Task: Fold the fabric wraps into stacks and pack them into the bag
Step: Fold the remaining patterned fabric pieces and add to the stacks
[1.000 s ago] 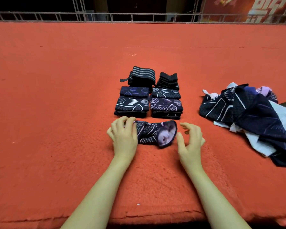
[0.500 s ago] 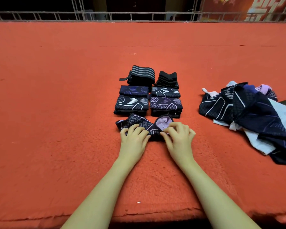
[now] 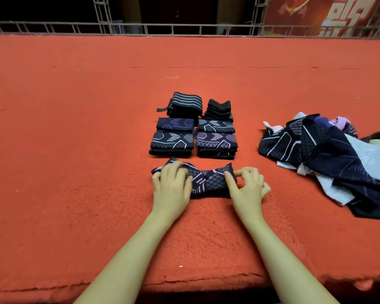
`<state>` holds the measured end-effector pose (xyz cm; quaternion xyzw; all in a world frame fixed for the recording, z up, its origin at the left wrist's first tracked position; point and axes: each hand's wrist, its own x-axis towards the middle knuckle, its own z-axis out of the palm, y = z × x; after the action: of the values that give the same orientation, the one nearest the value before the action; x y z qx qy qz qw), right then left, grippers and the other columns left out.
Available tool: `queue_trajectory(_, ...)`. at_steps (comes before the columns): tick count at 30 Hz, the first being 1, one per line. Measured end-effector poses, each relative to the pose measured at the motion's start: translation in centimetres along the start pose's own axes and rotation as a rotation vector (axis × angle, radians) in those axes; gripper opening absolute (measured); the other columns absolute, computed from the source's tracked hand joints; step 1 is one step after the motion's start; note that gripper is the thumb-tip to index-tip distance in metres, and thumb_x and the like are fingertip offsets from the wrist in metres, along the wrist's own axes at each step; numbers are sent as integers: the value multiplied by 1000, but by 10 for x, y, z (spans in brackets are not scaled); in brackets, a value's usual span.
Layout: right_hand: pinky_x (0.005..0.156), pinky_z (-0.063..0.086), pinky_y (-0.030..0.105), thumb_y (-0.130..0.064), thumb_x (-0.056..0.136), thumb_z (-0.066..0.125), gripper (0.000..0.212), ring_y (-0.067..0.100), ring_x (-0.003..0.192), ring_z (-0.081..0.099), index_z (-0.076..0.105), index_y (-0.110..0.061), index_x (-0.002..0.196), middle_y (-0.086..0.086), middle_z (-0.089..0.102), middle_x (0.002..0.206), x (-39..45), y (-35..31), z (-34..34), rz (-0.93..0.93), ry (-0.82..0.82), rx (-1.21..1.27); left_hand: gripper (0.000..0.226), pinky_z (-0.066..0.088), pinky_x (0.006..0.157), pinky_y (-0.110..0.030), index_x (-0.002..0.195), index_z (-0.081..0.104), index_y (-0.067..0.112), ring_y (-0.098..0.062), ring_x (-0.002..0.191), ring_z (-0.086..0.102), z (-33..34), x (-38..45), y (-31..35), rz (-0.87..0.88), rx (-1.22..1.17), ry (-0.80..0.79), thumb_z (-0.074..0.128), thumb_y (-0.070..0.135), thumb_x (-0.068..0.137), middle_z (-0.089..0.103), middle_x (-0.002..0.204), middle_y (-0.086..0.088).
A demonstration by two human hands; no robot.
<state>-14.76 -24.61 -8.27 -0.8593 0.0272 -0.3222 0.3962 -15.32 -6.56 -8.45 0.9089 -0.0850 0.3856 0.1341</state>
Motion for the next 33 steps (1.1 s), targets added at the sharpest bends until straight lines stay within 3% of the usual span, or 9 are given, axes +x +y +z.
queue_trajectory(3,79,15,25,-38,79,57,17,3,91,35,57,-22,74,-11,47,95,0,-1,-6,5,-5,9,42,44,83,-46,109,62,3,-35,103,53,0,18,-10,-238,146,-119,62,33,80,59,118,-17)
queue_trajectory(6,81,15,24,-34,78,55,15,3,90,34,51,-23,70,-11,47,93,-8,-2,-9,16,1,23,32,47,76,-49,86,65,-2,-41,93,59,-2,20,-24,-260,183,-172,79,24,73,62,106,-23)
queue_trajectory(10,79,14,26,-35,85,64,27,11,91,39,52,-20,66,-10,47,90,-13,-3,-10,66,0,-40,43,42,79,-47,80,63,4,-36,92,55,-12,6,-26,-310,87,-152,45,42,85,60,100,-16)
queue_trajectory(17,89,20,36,-19,90,59,15,29,99,44,56,-10,80,8,52,100,-3,-20,-16,143,57,-127,38,32,84,-46,72,58,6,-34,98,48,-35,-5,-40,-407,-9,4,39,37,82,57,104,-14)
queue_trajectory(24,89,19,37,-24,85,52,14,26,99,39,52,-13,76,6,51,99,-1,-20,-13,195,-91,-292,26,30,79,-42,68,45,13,-32,92,47,-44,-35,-39,-406,25,-83,35,37,71,55,94,-10)
queue_trajectory(27,91,20,38,-24,84,53,12,27,100,40,53,-13,79,6,51,101,-13,-13,-18,206,-112,-338,33,36,79,-45,74,52,8,-35,92,50,-47,-40,-36,-427,96,-131,32,34,69,57,98,-14)
queue_trajectory(33,92,19,38,-23,89,52,34,27,114,43,54,-12,120,5,51,125,-21,-12,-11,52,-132,-324,53,45,86,-49,111,63,6,-35,111,57,-51,-36,-24,-302,168,-314,36,29,72,59,127,-16)
